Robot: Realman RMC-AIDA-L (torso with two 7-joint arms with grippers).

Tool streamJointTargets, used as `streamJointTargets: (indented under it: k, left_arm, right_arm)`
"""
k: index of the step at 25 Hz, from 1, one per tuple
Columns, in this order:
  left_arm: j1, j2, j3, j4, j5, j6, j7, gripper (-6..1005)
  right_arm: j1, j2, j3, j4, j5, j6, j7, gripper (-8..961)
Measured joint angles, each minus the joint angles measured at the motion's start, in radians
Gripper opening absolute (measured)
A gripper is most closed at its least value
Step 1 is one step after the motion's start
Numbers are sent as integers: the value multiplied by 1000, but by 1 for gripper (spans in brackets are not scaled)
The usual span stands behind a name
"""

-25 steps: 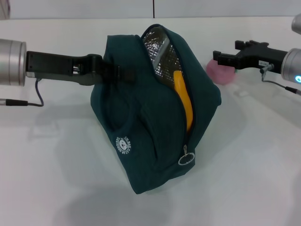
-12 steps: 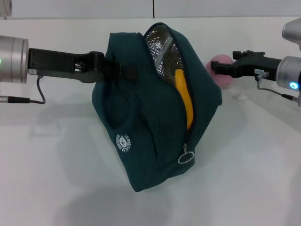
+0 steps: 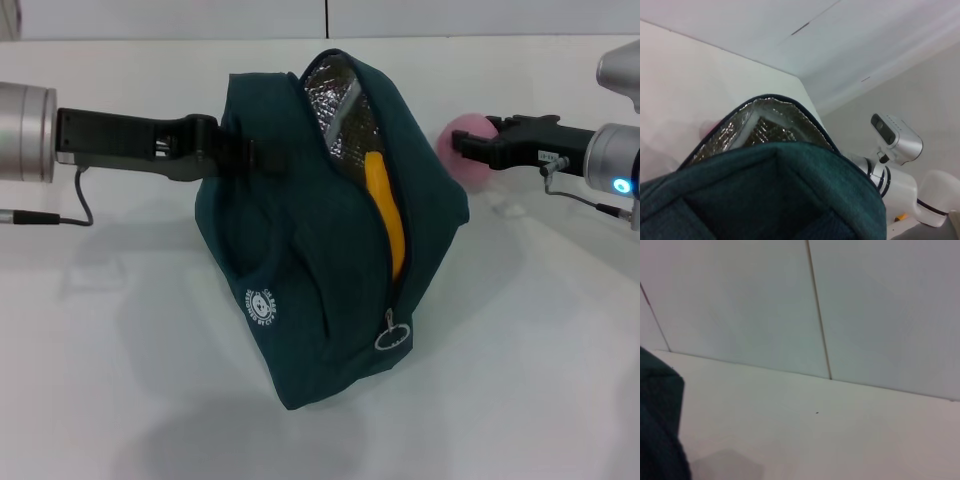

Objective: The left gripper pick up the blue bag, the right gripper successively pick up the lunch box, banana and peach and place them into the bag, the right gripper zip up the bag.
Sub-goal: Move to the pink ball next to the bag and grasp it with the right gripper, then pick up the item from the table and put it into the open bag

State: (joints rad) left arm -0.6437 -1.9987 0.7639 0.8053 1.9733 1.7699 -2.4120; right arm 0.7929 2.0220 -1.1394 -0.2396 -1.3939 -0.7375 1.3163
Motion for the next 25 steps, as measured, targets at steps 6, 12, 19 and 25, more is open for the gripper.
streamJointTargets:
  k: [6, 12, 19, 25]
  left_arm:
    - [2, 7, 0, -19, -2, 0, 3, 67]
    - [9, 8, 0, -20, -2, 1, 6, 68]
    - [15, 8, 0, -20, -2, 4, 7, 69]
    - [22, 8, 0, -20, -4, 7, 7, 70]
  right_arm:
    - [-10, 0, 3, -5, 6, 1, 0, 466]
    - [-14, 0, 7, -10, 10, -10, 7, 318]
    - [-111, -1, 9, -132, 60, -84, 33, 243]
    - [-204, -9, 9, -236, 146, -178, 32, 192]
